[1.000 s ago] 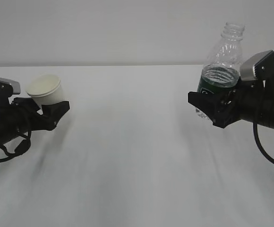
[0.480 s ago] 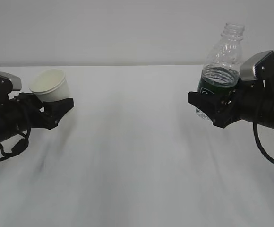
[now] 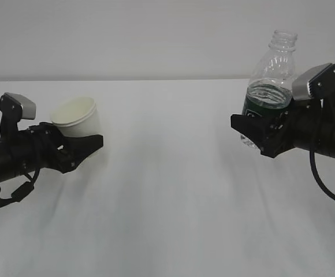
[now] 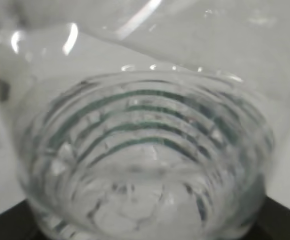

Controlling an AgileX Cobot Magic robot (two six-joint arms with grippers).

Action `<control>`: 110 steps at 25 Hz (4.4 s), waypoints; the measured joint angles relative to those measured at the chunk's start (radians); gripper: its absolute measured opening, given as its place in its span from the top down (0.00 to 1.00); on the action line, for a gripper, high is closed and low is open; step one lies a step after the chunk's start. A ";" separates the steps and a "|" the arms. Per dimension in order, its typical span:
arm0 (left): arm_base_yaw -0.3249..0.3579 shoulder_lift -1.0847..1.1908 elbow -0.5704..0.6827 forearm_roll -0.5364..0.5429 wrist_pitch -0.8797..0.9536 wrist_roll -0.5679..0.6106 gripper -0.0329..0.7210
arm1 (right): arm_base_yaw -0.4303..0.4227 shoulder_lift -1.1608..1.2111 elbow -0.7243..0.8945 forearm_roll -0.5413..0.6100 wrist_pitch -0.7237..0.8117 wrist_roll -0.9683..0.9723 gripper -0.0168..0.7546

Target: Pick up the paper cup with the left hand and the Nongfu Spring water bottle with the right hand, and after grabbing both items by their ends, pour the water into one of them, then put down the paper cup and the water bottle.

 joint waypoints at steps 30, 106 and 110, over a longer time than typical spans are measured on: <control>-0.239 -0.153 0.000 0.171 0.045 -0.087 0.28 | 0.000 0.000 0.000 -0.079 0.013 0.030 0.34; -0.436 -0.153 0.000 0.199 0.149 -0.021 0.30 | 0.166 -0.228 -0.108 -0.503 0.389 0.096 0.34; -0.436 -0.153 0.000 0.199 0.149 -0.020 0.30 | 0.168 -0.230 -0.124 -0.548 0.402 0.096 0.34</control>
